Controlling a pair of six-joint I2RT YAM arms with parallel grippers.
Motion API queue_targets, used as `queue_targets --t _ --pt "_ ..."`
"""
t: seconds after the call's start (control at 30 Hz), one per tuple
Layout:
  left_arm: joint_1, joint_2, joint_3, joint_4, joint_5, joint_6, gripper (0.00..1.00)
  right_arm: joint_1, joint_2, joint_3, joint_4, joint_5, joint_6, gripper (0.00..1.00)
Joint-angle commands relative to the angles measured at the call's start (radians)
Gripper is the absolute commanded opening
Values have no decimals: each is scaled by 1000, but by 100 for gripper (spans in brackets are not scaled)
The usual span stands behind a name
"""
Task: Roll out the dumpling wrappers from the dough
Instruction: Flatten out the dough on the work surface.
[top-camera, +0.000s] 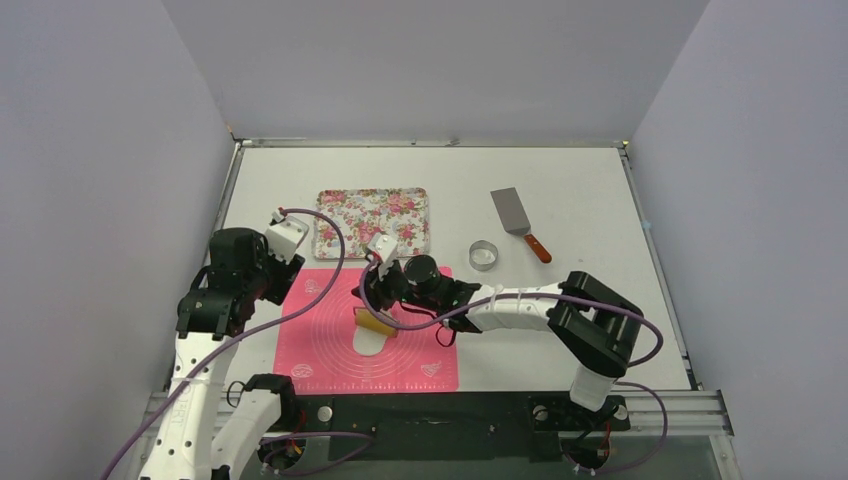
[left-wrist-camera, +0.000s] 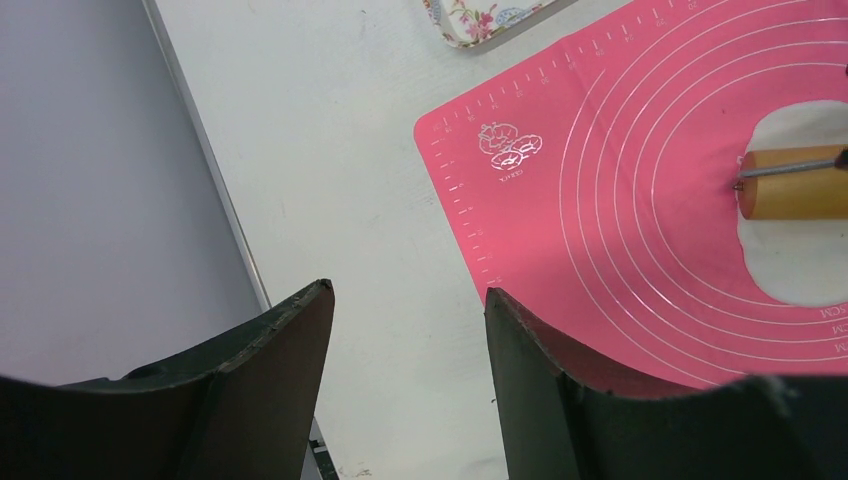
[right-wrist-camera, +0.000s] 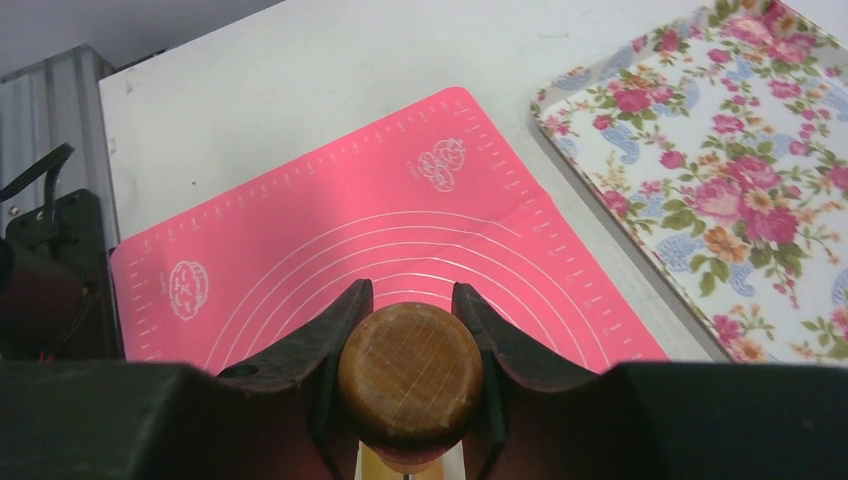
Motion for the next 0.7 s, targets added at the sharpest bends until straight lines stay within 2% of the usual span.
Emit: queue_targets --t 0.0,0.13,0.43,0.67 --pt "5 -13 35 8 16 7 55 110 34 -88 -170 -80 -53 0" --pt "5 -11 33 9 15 9 55 155 1 -133 -118 -92 -28 0" --pt "6 -3 30 12 17 6 55 15 81 -104 -98 83 -41 0" --pt "6 1 38 14 17 4 55 -34 110 -32 -182 163 -131 0"
